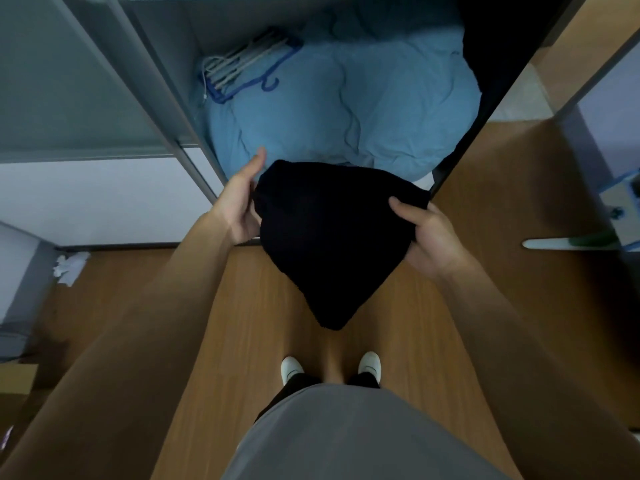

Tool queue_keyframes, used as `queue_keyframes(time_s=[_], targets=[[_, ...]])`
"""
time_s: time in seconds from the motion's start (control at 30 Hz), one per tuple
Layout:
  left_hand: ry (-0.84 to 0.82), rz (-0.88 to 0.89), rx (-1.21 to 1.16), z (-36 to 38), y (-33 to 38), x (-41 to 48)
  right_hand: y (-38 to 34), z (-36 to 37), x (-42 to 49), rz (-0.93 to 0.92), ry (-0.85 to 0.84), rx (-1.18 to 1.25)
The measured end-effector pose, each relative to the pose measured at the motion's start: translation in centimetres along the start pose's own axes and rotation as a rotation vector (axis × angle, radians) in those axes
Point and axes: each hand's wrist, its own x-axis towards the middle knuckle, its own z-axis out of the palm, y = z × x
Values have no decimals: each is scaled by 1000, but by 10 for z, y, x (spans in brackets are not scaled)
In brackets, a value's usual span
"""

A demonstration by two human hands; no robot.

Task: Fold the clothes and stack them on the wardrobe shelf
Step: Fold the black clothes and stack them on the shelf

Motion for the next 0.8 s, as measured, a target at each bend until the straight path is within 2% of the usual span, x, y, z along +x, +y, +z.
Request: queue_keyframes(time_s=[0.13, 0.23, 0.3, 0.43, 0.57, 0.63, 0.7, 0.73, 0.8], targets=[[-169, -14, -53, -14, -35, -2, 4, 4, 4, 61, 7, 61], [-17, 49, 116, -4, -41, 1, -2, -1, 8, 116, 41, -5], [88, 80, 118, 2, -36, 4, -4, -9, 10, 152, 48, 9], [85, 5, 54, 12, -25, 5, 11, -15, 8, 135, 10, 27], [174, 1, 51, 8, -26, 7, 25, -16, 10, 47, -19, -36], [120, 39, -81, -4, -29, 9, 23, -15, 10, 48, -34, 17], [-42, 23, -127, -13, -34, 7, 20, -10, 9, 72, -29, 72], [-120, 4, -81, -15, -39, 6, 19, -7, 9, 94, -25, 87], [-172, -16, 81, -13, -48, 6, 18, -3, 9, 151, -11, 83]])
